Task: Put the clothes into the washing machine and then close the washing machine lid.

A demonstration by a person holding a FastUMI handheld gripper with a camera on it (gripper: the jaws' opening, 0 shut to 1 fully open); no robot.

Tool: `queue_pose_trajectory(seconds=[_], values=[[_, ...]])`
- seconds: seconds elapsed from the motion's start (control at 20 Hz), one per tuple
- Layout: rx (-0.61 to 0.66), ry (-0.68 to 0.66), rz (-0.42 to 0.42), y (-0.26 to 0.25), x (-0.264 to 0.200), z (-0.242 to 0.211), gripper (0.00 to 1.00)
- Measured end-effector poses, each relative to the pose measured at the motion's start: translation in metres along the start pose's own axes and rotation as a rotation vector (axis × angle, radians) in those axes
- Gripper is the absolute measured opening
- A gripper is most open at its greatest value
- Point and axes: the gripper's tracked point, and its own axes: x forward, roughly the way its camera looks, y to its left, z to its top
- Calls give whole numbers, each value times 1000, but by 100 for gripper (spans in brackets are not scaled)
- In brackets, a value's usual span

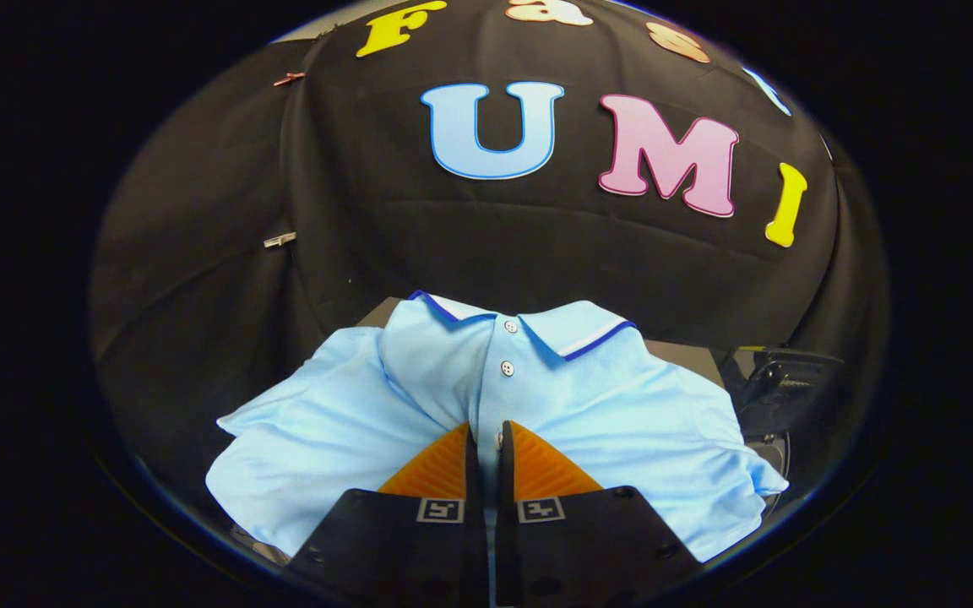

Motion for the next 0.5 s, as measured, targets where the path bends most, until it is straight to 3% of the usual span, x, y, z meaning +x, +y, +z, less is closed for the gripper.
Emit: queue_pose_trajectory(seconds=[0.5], values=[[71, -46, 184, -41, -44, 21, 8]])
